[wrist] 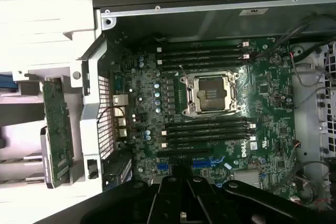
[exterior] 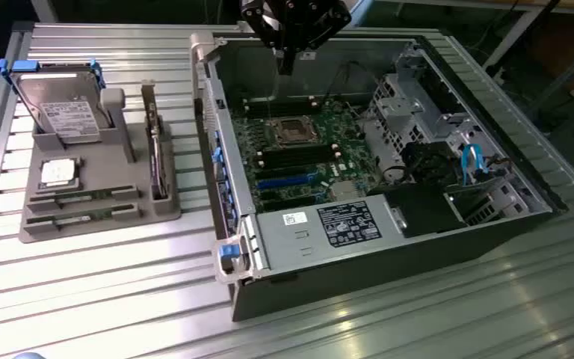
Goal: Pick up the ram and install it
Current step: 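Reach for the ram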
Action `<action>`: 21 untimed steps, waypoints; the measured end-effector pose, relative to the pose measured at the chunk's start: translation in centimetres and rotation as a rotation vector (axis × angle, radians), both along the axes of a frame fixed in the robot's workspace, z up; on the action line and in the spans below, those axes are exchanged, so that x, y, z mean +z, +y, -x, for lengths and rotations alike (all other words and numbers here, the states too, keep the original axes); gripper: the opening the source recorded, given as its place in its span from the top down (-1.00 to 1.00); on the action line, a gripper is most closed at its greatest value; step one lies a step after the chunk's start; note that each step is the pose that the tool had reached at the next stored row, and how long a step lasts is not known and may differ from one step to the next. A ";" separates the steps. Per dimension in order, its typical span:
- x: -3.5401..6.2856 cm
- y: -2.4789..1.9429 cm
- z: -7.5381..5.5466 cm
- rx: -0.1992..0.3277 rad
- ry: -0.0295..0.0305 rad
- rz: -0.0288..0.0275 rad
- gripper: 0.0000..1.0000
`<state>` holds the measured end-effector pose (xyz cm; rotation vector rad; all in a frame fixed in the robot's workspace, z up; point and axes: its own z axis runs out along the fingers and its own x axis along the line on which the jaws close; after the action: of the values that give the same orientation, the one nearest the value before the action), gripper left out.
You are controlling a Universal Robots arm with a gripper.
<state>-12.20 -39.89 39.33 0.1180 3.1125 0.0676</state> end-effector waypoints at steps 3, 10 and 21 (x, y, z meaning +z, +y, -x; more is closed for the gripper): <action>-0.01 0.00 0.4 0.000 0.0001 0.0026 0.79; -0.26 0.02 3.2 0.000 -0.0001 0.0106 0.79; -0.58 0.03 11.0 0.000 -0.0051 0.0222 0.79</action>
<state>-23.24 -39.86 38.75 0.1169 3.1072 0.0333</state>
